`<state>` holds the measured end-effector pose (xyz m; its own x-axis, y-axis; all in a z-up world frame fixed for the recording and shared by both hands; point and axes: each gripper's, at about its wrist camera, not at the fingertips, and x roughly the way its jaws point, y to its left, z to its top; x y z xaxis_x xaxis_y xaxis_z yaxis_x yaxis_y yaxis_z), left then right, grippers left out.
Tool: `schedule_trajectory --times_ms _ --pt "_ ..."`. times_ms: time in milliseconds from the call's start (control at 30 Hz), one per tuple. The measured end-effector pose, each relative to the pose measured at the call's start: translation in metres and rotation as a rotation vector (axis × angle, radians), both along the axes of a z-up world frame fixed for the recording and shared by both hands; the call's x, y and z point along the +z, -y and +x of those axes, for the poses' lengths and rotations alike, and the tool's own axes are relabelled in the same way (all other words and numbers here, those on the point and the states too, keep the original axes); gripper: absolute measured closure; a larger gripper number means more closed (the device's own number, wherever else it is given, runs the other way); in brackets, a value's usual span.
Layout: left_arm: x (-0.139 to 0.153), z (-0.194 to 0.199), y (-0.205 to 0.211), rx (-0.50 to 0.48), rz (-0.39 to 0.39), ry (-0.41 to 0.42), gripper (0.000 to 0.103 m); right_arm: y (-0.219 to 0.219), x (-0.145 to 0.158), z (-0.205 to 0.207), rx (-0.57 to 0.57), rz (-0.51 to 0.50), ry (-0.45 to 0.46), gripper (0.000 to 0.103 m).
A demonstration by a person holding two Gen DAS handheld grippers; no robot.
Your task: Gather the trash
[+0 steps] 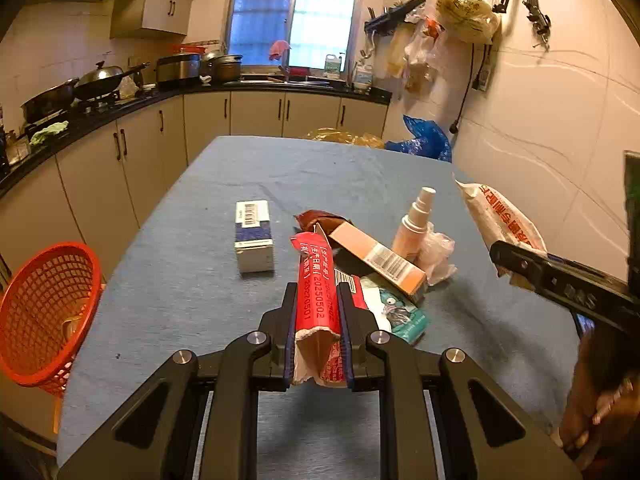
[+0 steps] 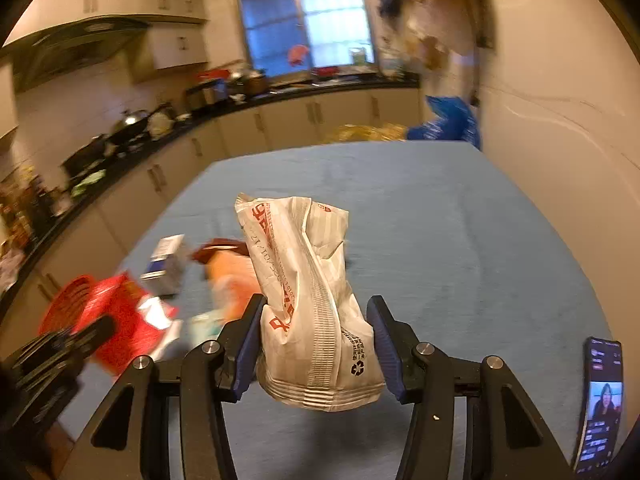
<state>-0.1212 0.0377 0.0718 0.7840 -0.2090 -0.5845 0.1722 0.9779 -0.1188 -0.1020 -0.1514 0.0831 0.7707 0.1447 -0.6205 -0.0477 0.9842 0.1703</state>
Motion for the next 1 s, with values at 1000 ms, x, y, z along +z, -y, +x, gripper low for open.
schedule_trajectory --times_ms 1000 --pt "0.011 -0.006 -0.013 0.060 0.014 0.019 0.086 -0.040 -0.011 -0.017 0.123 -0.009 0.007 0.047"
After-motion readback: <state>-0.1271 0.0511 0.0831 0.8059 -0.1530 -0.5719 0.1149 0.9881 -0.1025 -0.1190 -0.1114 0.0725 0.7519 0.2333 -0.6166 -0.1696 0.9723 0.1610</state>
